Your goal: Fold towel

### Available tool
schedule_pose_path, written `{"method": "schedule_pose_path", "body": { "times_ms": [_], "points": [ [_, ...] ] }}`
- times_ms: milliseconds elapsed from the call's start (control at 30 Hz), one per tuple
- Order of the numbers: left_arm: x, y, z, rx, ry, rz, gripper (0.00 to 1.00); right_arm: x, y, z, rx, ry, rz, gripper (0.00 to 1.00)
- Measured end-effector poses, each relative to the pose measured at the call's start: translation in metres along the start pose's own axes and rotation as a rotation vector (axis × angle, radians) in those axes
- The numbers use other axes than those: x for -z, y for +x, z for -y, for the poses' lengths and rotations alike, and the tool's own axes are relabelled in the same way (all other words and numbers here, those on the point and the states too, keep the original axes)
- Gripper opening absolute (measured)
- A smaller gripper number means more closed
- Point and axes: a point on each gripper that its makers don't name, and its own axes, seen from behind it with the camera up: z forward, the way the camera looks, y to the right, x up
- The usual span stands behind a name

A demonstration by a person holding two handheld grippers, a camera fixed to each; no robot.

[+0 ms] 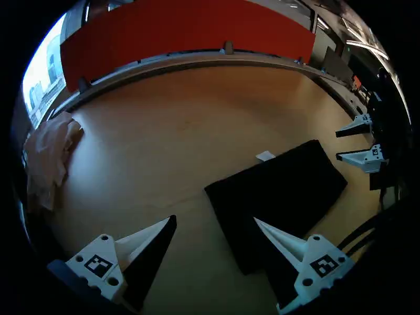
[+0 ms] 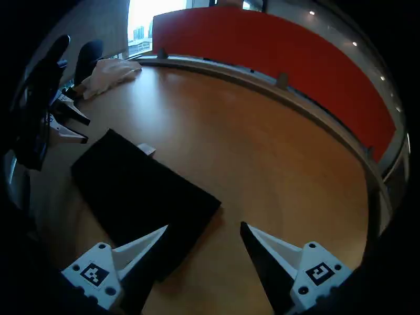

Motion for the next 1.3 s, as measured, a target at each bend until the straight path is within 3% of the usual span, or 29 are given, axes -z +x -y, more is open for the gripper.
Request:
{"method": "schedule_pose_path", "body": {
  "times_ms": [567, 867, 1300],
  "points": [
    [0.032, -0.045, -0.023, 0.043, -0.004, 0.008, 0.98, 0.036, -0.031, 0.025, -0.024, 0.005, -0.02, 0.96],
    [0.043, -0.051, -0.022, 0.079, 0.016, -0.003, 0.98, 0.04, -0.035, 0.028, -0.02, 0.02, -0.024, 0.96],
    [0.077, -0.078, -0.013, 0.157, 0.081, -0.013, 0.98, 0.035, -0.039, 0.03, 0.034, 0.061, -0.002, 0.96]
  ]
}}
